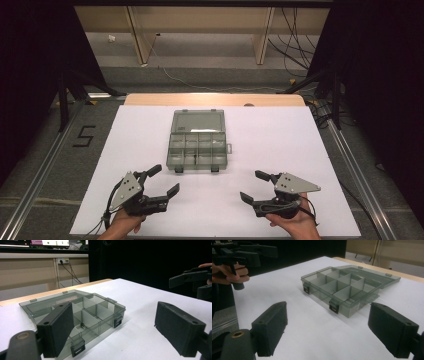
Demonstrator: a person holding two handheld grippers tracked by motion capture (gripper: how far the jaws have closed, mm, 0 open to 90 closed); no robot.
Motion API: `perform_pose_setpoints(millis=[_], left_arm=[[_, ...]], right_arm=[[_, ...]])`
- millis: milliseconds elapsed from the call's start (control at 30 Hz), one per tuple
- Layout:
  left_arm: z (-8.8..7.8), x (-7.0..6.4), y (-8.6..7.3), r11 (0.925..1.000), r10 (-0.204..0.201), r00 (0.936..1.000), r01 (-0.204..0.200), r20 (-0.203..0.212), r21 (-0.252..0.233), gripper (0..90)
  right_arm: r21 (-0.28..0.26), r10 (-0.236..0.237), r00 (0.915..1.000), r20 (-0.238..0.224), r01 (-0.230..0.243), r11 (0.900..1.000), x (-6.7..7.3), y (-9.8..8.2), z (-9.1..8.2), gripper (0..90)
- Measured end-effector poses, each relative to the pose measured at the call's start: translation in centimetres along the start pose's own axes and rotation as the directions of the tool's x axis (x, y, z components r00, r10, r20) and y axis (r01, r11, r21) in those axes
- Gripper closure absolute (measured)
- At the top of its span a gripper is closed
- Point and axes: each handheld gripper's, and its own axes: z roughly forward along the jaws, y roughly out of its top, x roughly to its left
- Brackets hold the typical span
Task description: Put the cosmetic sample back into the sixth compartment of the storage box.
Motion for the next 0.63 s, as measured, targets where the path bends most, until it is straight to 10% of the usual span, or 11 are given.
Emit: perform_pose_setpoints(millis=[633], left_arm=[[0.0, 0.05, 0.0, 1.0, 0.003, 1.0, -0.003, -0.001, 0.0, 15.1]], right_arm=[[0.009, -0.009, 1.0, -0.002, 0.009, 1.0, 0.12, 0.05, 0.14, 17.0]])
